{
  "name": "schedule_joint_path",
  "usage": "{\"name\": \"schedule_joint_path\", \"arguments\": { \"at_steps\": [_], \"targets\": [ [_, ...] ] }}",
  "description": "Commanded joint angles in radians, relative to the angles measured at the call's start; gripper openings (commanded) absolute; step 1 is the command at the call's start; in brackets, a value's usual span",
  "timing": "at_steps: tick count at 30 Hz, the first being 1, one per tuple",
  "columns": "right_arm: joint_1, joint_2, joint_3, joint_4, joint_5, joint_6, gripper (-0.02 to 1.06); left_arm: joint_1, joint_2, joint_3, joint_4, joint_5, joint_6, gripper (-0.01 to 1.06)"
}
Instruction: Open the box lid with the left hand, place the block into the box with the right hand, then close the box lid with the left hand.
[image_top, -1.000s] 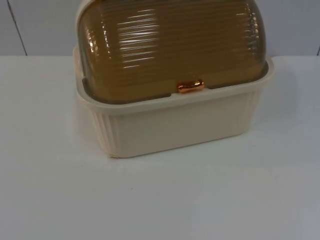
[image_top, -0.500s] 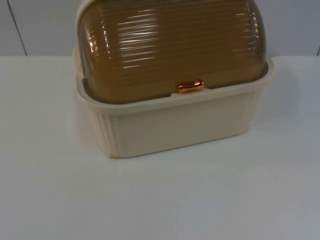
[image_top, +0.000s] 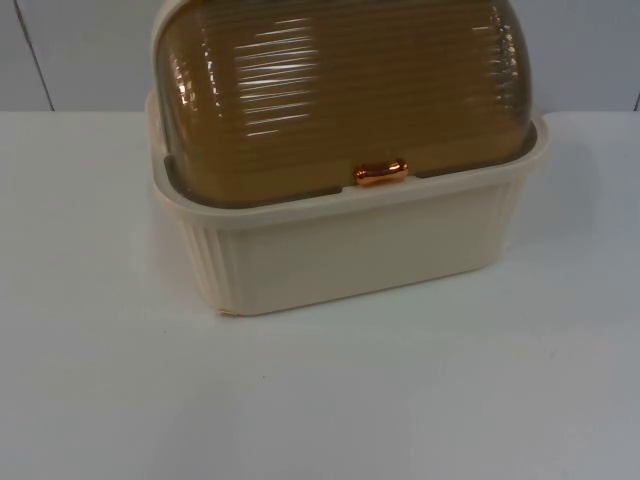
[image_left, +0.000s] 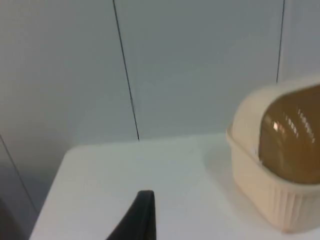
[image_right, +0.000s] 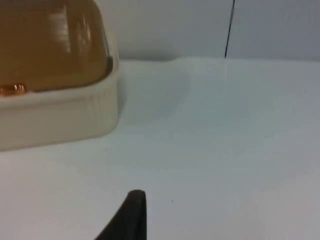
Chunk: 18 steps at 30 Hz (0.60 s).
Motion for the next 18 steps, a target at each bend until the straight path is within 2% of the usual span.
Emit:
{"name": "schedule_joint_path", "arguments": {
  "at_steps": [1,6,18],
  "targets": [
    [-0.005,-0.001,0.053,0.000,-0.023,0.007,1.05,-0.005,-0.002,0.055,0.017,-0.016,-0.009,1.05],
    [-0.005,-0.001,0.115,0.000,-0.026,0.007,1.05,-0.005,-0.002,0.115,0.031,-0.016,-0.009,1.05],
    [-0.005,-0.001,0.125,-0.003,-0.048,0.007,1.05,-0.005,-0.002,0.287,0.026,-0.033,-0.028,1.05]
  ]
}}
